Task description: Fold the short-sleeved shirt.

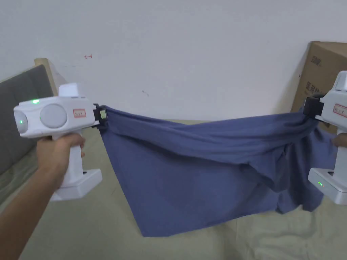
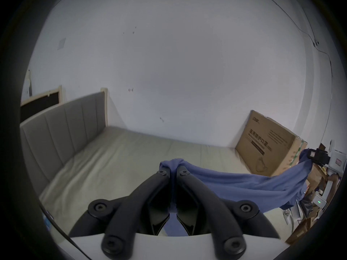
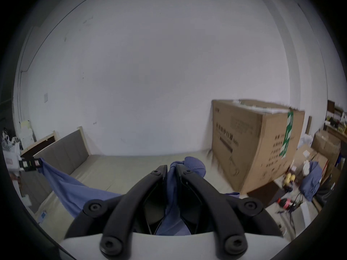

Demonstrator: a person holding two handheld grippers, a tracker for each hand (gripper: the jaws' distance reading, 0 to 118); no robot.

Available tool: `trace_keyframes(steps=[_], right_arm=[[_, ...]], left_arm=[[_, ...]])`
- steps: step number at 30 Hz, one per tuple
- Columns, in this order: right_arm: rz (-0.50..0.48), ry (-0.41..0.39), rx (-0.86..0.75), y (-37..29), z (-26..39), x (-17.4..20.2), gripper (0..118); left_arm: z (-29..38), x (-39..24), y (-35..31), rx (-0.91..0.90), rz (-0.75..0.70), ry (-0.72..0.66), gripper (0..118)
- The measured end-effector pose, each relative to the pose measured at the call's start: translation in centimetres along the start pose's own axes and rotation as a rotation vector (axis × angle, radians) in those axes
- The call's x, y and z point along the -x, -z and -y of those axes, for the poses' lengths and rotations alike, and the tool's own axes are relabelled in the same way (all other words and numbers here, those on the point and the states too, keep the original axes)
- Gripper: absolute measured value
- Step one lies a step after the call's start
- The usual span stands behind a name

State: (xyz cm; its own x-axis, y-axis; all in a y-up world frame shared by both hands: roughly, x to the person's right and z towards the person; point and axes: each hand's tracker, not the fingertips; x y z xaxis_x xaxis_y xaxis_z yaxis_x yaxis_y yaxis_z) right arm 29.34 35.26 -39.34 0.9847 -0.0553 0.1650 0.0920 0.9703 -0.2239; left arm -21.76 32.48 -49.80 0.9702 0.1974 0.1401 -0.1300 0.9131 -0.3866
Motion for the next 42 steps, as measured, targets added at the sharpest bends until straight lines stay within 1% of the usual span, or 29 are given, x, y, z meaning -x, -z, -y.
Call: trace_keyframes(steps=[2, 4, 8, 12, 15, 18, 21, 23, 24, 26, 31, 35, 42], right_arm=[[0.03, -0.028, -0.038, 0.9, -1.6, 0.4, 9], [0.034, -0.035, -0.054, 2.0, -2.7, 0.6, 9], [0.045, -0.052, -0.083, 4.5, -3.8, 1.7, 8], [0.039, -0.059, -0.089, 7.2, -2.6, 3.2, 9], [0.033, -0.067, -0.064, 9.6, -0.4, 4.1, 9], [0.032, -0.083, -0.018, 11.7, 3.0, 4.9, 9], [0.03, -0.112, 0.046, 13.3, 7.1, 5.5, 9], [0.047, -0.132, 0.09, 13.9, 10.0, 5.8, 9], [0.047, -0.134, 0.128, 14.0, 11.5, 5.9, 9], [0.032, -0.103, 0.185, 13.9, 14.4, 5.7, 9], [0.03, -0.095, 0.29, 10.7, 20.8, 5.4, 9], [0.023, -0.044, 0.359, 6.9, 25.5, 4.2, 9], [0.02, 0.004, 0.44, 0.3, 31.2, 2.9, 9]], left_arm=[[-2.5, -0.3, 1.1, -0.02, -0.006, 0.011, 2], [-4.7, -0.6, 2.4, -0.041, -0.028, 0.033, 2], [-8.0, -1.3, 5.5, -0.073, -0.083, 0.121, 2], [-8.9, -1.4, 8.6, -0.084, -0.128, 0.155, 2], [-7.5, -0.3, 11.1, -0.062, -0.158, 0.163, 2], [-4.4, 1.5, 13.0, -0.027, -0.174, 0.15, 2], [0.0, 2.8, 14.2, 0.026, -0.198, 0.177, 2], [3.1, 3.8, 14.7, 0.068, -0.194, 0.18, 2], [4.8, 4.2, 14.7, 0.088, -0.195, 0.176, 2], [8.2, 5.0, 14.3, 0.139, -0.199, 0.17, 2], [16.7, 6.9, 10.9, 0.243, -0.197, 0.141, 2], [22.8, 8.5, 6.6, 0.326, -0.198, 0.106, 2], [31.2, 10.5, -0.7, 0.424, -0.226, 0.049, 2]])
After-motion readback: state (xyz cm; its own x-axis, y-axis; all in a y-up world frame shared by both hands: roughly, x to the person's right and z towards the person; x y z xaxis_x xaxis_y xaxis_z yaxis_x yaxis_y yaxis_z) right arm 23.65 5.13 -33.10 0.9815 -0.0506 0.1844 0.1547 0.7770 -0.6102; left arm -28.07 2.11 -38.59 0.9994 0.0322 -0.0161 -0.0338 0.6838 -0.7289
